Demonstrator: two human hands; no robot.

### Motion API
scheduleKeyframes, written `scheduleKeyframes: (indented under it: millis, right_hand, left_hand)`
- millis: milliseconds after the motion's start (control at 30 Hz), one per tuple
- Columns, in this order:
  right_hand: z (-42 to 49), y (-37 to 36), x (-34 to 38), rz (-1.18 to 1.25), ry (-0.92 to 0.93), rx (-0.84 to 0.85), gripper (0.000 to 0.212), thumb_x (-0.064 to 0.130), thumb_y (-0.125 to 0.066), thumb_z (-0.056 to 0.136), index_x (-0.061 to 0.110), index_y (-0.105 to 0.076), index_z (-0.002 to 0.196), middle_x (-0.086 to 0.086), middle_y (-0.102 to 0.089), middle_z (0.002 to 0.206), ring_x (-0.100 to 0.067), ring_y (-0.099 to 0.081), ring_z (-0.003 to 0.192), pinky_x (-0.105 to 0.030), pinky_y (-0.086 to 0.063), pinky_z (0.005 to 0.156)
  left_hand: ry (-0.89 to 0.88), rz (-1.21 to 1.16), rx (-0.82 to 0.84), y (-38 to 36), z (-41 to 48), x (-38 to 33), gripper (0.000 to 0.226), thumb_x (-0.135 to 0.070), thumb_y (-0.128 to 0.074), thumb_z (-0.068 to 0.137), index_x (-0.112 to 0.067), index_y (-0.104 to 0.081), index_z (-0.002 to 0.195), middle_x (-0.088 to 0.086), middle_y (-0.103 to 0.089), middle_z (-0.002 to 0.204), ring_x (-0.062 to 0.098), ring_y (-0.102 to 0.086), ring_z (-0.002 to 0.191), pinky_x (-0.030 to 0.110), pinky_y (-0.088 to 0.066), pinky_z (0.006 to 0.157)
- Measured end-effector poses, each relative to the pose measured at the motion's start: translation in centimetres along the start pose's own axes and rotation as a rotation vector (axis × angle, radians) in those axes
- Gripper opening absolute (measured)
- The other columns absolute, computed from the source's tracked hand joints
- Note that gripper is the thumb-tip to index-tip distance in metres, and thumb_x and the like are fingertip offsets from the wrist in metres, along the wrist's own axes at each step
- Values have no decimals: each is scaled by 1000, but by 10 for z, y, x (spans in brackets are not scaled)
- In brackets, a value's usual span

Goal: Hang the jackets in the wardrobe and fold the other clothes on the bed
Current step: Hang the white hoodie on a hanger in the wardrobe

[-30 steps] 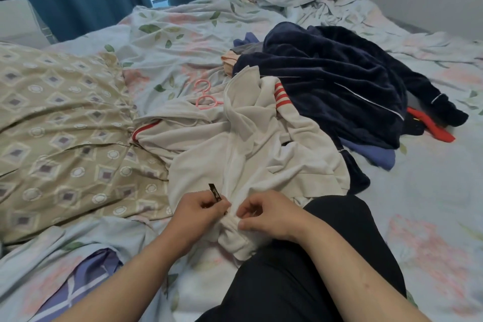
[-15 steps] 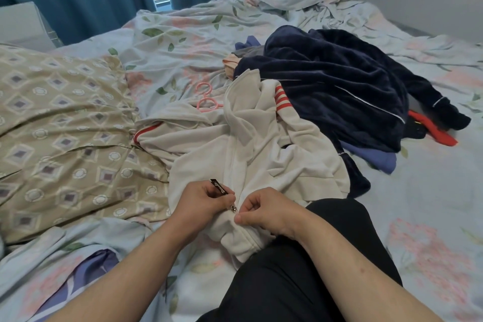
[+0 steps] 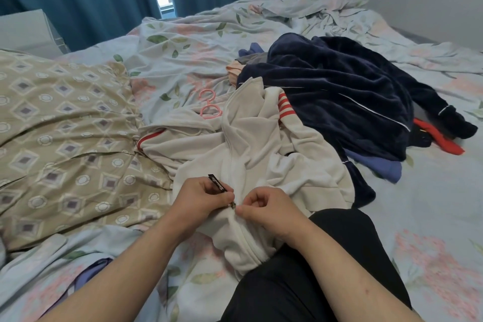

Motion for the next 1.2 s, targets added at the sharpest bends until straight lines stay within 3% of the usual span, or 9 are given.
scheduleKeyframes:
  millis: [167, 367, 533, 667, 800, 900, 1000, 1200]
  right_hand:
    - [2, -6, -5, 13, -52, 65, 18, 20, -82, 79, 19, -67, 69, 15, -53, 50, 3, -44, 45, -10, -37, 48]
    - [0, -8, -7, 51, -93, 154, 21, 15, -80, 80, 17, -64, 68, 10, -43, 48, -2, -34, 41, -13, -31, 42]
    - [-3, -5, -6, 57, -125, 184, 13, 14, -80, 81, 11, -67, 80, 2, -48, 58, -4, -39, 46, -16, -35, 46]
    - [-8, -10, -5, -39, -139, 308, 19, 18, -79, 80, 6, -67, 89, -5, -48, 65, -10, -41, 55, -23, -35, 53]
    - [-12, -12, -6, -74, -135, 360, 17, 23, -80, 77, 19, -65, 71, 8, -52, 55, -3, -42, 46, -17, -34, 45]
    - [-11, -9, 0, -25, -69, 256, 19, 29, -80, 77, 24, -67, 63, 10, -61, 56, 2, -49, 46, -11, -38, 45]
    - [-3, 2, 2, 89, -61, 72, 22, 33, -79, 80, 22, -66, 66, 8, -59, 56, -1, -48, 46, -16, -38, 46]
    - [-1, -2, -1, 150, -129, 161, 21, 18, -78, 83, 24, -72, 64, 9, -57, 54, -2, -48, 45, -15, -36, 43]
  left_hand:
    - [0, -7, 55, -8, -5, -3, 11, 0, -79, 75, -11, -77, 74, 12, -72, 70, 14, -68, 65, 20, -52, 60]
    - [-55, 77, 3, -8, -6, -7, 12, -1, -79, 74, -12, -76, 72, 11, -72, 68, 12, -66, 61, 19, -50, 58]
    - [-80, 54, -43, -8, 1, -7, 18, 1, -79, 75, -17, -77, 71, 9, -72, 68, 14, -67, 62, 23, -55, 62]
    - [-79, -12, -150, 3, 7, -6, 15, 0, -76, 78, -12, -75, 71, 10, -73, 70, 14, -68, 64, 23, -57, 63]
    - [-42, -16, -95, 4, 6, -1, 15, 0, -75, 80, -14, -76, 73, 10, -73, 72, 14, -69, 67, 22, -55, 64]
    - [-22, -8, -3, 0, 4, -1, 13, -3, -76, 79, -16, -77, 76, 12, -73, 73, 17, -68, 68, 24, -55, 67]
    - [-23, -37, 41, -3, 2, -7, 8, -14, -79, 67, -16, -77, 75, 11, -71, 70, 17, -67, 66, 25, -54, 65]
    - [-19, 27, 84, -8, -2, -12, 10, -14, -80, 65, -13, -77, 75, 14, -71, 68, 19, -67, 65, 28, -55, 66]
Point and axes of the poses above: each hand's wrist, its own z-axis towards the middle knuckle, its own y-axis out of the back of the hand, x = y × z, the point moved 6 cm from there along z, towards the middle knuckle
